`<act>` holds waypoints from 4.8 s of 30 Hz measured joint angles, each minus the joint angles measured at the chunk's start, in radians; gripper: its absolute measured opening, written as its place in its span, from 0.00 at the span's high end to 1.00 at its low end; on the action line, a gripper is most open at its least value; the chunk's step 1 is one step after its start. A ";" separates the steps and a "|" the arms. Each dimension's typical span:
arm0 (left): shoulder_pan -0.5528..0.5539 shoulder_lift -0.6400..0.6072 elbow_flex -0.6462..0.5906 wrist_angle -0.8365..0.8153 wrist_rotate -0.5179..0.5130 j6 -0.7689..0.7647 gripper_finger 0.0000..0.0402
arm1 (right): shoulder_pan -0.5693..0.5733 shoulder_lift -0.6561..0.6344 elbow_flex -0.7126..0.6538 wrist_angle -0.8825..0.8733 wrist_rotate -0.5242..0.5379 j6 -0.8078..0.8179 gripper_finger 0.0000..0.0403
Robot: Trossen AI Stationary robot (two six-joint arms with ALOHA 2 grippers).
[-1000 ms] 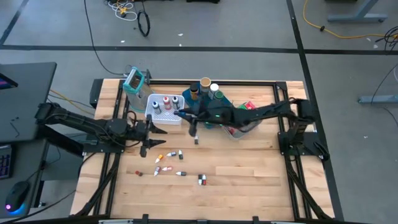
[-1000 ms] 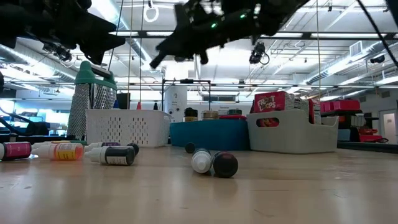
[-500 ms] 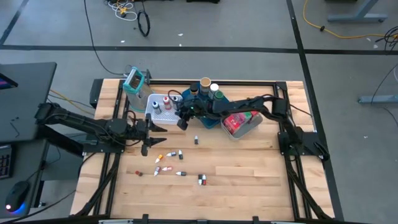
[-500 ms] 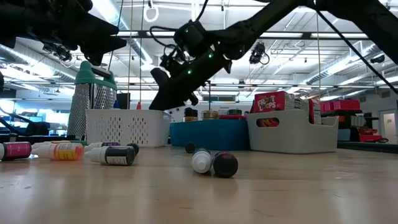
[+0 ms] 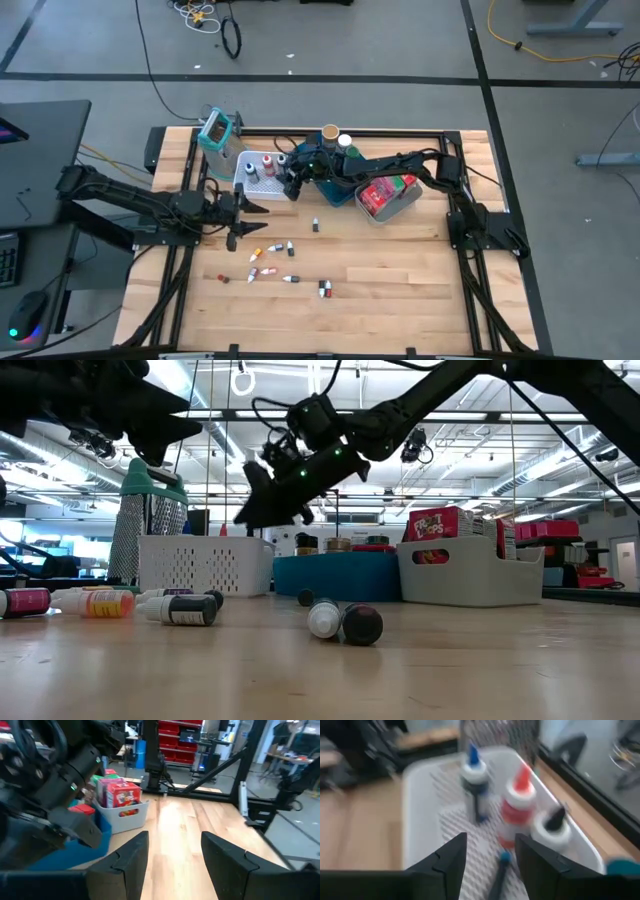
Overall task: Pick & Place Kitchen Items
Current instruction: Put the red lid food coloring bottle into the white bin, then put the brown food coloring bottle into the white bin
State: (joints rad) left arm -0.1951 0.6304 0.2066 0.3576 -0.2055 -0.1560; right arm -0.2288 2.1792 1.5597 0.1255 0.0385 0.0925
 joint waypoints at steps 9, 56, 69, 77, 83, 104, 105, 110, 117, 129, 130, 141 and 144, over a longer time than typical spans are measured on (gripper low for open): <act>-0.041 0.000 0.000 0.123 0.243 0.038 0.52 | 0.047 0.000 0.000 0.136 -0.230 0.000 0.59; -0.414 0.183 -0.063 -0.473 0.416 0.121 0.55 | 0.113 0.000 0.000 0.113 -0.231 -0.020 0.60; -0.413 0.182 -0.059 -0.329 0.273 0.181 0.84 | 0.113 0.000 0.000 0.113 -0.231 -0.026 0.60; -0.390 0.180 0.043 -0.333 -0.205 0.200 0.82 | 0.094 -0.068 -0.003 -0.082 -0.231 -0.064 0.60; -0.285 0.180 0.117 -0.343 -0.453 0.290 0.84 | 0.071 -0.177 -0.001 -0.400 -0.226 -0.069 0.60; 0.434 0.272 0.131 -0.297 -0.151 0.108 0.80 | 0.090 -0.185 -0.051 -0.432 -0.230 -0.120 0.60; 0.447 0.293 0.131 -0.298 -0.151 0.109 0.80 | 0.090 -0.185 -0.051 -0.418 -0.230 -0.124 0.60; 0.492 0.395 0.131 -0.297 -0.174 0.105 0.80 | 0.092 -0.185 -0.051 -0.398 -0.230 -0.134 0.60; 0.501 0.451 0.131 -0.280 -0.201 0.088 0.79 | 0.093 -0.185 -0.051 -0.393 -0.230 -0.134 0.60; 0.501 0.448 0.132 -0.264 -0.200 0.105 0.58 | 0.109 -0.185 -0.051 -0.384 -0.230 -0.068 0.60; 0.500 0.448 0.132 -0.259 -0.199 0.105 0.57 | 0.114 -0.185 -0.051 -0.390 -0.230 -0.063 0.60; 0.476 0.449 0.131 -0.200 -0.119 0.133 0.55 | 0.152 -0.184 -0.050 -0.739 -0.050 0.413 0.60; 0.477 0.449 0.131 -0.181 -0.119 0.134 0.56 | 0.163 -0.184 -0.050 -0.773 0.040 0.550 0.60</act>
State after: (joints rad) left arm 0.2817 1.0794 0.3374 0.1770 -0.3248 -0.0219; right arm -0.0659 1.9953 1.5097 -0.6475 0.0780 0.6427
